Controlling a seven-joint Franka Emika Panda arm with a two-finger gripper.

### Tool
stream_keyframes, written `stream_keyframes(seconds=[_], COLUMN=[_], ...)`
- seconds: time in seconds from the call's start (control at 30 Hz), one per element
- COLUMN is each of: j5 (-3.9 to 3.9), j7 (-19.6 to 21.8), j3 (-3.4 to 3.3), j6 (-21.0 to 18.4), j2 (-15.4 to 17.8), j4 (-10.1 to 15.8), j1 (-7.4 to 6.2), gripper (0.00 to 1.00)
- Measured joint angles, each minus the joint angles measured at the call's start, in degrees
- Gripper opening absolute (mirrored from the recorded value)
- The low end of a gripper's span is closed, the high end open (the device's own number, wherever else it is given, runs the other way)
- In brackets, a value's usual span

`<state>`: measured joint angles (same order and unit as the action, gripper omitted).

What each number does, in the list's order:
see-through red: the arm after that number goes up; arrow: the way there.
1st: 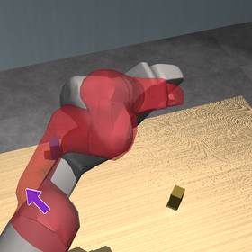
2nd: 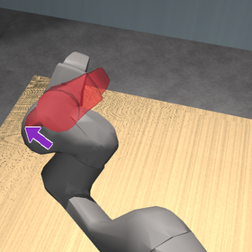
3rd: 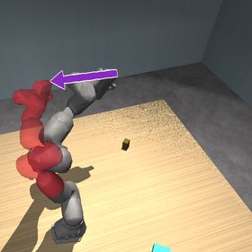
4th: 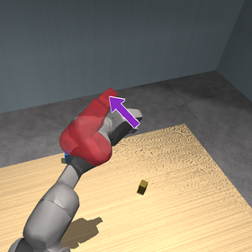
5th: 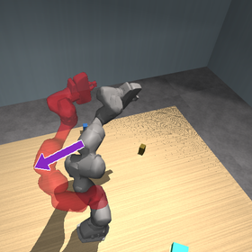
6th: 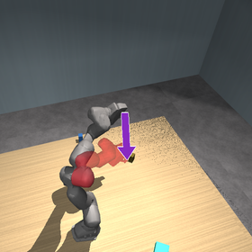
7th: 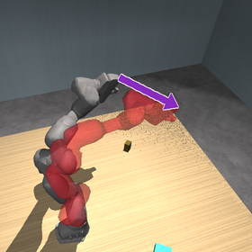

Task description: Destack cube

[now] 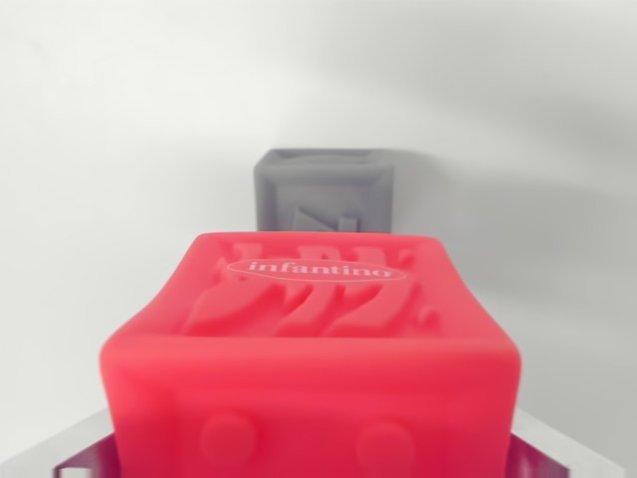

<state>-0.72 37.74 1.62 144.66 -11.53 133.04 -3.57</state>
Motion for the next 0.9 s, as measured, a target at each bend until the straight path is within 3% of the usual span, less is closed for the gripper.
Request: stream_keyframes(seconds=[0.47,0.9], j5=[0.13,0.15], j7=[-0.42,-3.25], j3=[0.04,0.64], j6=[-5.19,-3.93], j2=[4.77,7.10], j4=[-0.68,3.55], j1=[0.00,-0.05], gripper=[0.00,0.00])
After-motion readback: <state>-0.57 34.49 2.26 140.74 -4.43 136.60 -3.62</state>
